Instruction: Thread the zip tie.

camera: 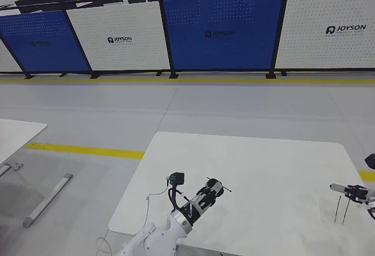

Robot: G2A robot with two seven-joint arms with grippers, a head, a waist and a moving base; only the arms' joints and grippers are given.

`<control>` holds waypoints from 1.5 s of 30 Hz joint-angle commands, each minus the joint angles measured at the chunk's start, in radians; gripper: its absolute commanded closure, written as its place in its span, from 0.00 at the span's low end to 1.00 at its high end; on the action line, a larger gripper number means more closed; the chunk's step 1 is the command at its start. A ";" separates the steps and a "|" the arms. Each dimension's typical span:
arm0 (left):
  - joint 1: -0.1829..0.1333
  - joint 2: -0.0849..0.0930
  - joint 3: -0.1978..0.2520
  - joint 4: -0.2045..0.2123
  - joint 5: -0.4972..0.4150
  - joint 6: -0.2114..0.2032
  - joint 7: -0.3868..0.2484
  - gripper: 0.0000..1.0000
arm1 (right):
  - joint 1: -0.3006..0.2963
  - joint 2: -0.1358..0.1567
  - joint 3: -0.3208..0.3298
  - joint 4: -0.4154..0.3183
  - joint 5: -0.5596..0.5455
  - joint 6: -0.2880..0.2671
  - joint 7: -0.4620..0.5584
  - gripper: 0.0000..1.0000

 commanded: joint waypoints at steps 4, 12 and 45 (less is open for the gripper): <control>0.000 0.000 0.000 0.000 0.000 0.000 0.000 1.00 | 0.057 0.002 -0.048 0.089 0.121 -0.038 0.026 0.00; 0.000 0.000 0.000 0.000 0.000 0.000 0.000 1.00 | 0.097 0.014 -0.086 0.146 0.169 -0.040 0.026 0.00; 0.000 0.000 0.000 0.000 0.000 0.000 0.000 1.00 | 0.166 0.000 -0.213 0.256 0.162 -0.065 -0.001 0.00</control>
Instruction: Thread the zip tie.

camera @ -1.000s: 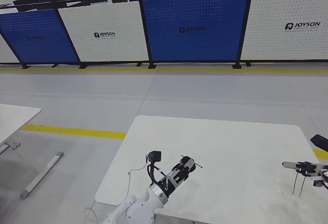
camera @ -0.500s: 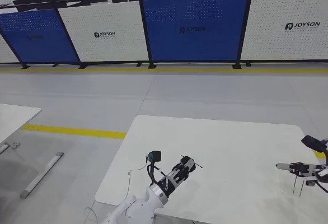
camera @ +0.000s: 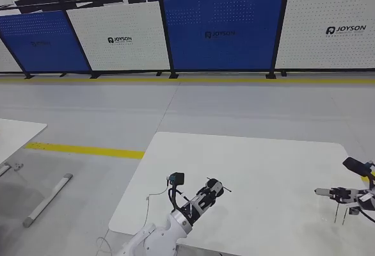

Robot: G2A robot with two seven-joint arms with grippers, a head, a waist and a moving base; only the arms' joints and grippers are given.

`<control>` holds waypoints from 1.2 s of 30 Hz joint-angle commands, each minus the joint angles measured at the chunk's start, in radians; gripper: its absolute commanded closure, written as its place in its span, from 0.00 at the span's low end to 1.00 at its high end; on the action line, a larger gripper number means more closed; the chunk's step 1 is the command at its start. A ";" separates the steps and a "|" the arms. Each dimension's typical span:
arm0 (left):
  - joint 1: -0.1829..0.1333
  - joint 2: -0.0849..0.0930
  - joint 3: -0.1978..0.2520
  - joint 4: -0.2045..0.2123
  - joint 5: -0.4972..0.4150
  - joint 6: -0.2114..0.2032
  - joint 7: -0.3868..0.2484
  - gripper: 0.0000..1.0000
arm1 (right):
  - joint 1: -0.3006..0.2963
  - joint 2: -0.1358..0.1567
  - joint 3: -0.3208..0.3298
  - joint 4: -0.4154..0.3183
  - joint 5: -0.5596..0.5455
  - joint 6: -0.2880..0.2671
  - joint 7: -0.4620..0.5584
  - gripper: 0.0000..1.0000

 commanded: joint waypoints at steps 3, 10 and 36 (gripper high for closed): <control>0.000 0.000 0.000 0.000 0.000 0.000 0.000 1.00 | 0.006 0.002 -0.006 -0.002 -0.025 0.020 0.003 0.00; 0.000 0.000 0.000 0.000 0.000 0.000 0.000 1.00 | 0.019 0.003 -0.022 -0.001 -0.053 0.030 0.023 0.00; 0.000 0.000 0.000 0.000 0.000 0.000 0.000 1.00 | -0.029 0.022 0.006 -0.031 -0.097 0.018 0.027 0.70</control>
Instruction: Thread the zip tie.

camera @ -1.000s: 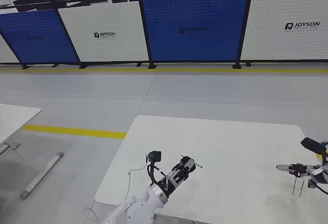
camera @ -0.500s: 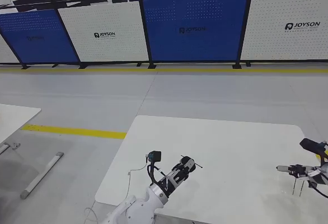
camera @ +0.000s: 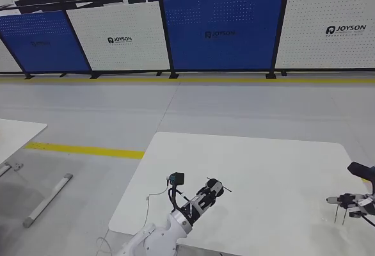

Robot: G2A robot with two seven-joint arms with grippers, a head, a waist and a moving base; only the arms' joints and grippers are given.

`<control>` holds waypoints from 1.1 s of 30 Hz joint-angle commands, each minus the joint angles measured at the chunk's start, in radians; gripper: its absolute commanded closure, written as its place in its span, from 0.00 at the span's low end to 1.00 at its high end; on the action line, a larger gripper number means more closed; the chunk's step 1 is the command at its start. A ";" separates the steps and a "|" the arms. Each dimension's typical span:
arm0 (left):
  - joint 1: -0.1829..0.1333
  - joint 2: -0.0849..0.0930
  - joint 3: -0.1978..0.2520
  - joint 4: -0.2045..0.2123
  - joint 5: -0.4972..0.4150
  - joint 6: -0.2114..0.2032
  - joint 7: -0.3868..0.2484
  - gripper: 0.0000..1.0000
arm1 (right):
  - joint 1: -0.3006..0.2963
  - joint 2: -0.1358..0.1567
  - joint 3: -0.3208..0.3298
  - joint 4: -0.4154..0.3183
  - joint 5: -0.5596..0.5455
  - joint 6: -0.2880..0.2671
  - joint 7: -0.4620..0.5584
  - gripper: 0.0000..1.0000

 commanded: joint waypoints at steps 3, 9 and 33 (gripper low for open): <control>0.000 0.000 0.000 0.000 0.000 0.000 0.000 1.00 | 0.013 0.002 -0.019 0.015 -0.001 0.008 -0.001 0.69; 0.000 0.000 0.000 0.000 0.000 0.000 0.000 1.00 | 0.025 0.009 -0.046 0.038 -0.007 0.027 -0.001 0.67; 0.000 0.000 0.000 0.000 0.000 0.000 0.000 1.00 | 0.167 -0.018 -0.205 0.189 -0.053 0.071 -0.001 0.72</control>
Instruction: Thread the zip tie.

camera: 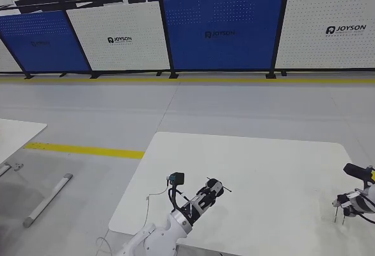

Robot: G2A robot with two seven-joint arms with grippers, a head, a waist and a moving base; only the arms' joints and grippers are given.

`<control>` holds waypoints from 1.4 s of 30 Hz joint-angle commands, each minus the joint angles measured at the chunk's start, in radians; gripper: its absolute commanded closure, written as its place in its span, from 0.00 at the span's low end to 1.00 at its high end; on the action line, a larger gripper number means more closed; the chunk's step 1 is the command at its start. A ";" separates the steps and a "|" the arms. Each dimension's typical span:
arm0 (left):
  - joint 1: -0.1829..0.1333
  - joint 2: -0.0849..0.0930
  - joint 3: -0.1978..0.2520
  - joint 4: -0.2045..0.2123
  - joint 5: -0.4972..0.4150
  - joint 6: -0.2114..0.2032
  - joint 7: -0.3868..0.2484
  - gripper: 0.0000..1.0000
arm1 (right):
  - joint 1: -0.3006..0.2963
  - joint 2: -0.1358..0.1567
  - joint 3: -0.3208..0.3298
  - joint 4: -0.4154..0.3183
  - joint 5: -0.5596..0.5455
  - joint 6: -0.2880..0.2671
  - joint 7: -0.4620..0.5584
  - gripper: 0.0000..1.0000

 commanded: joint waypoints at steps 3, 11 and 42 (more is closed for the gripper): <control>0.000 0.000 0.000 0.000 0.000 0.000 0.000 1.00 | 0.031 -0.010 -0.028 0.031 0.002 0.000 0.000 0.72; 0.000 0.000 0.000 0.000 0.000 0.000 0.000 1.00 | 0.086 -0.032 -0.082 0.095 -0.004 0.000 0.000 0.68; 0.000 0.000 0.000 0.000 0.000 0.000 0.000 1.00 | 0.183 -0.097 -0.197 0.264 -0.042 0.000 0.000 0.73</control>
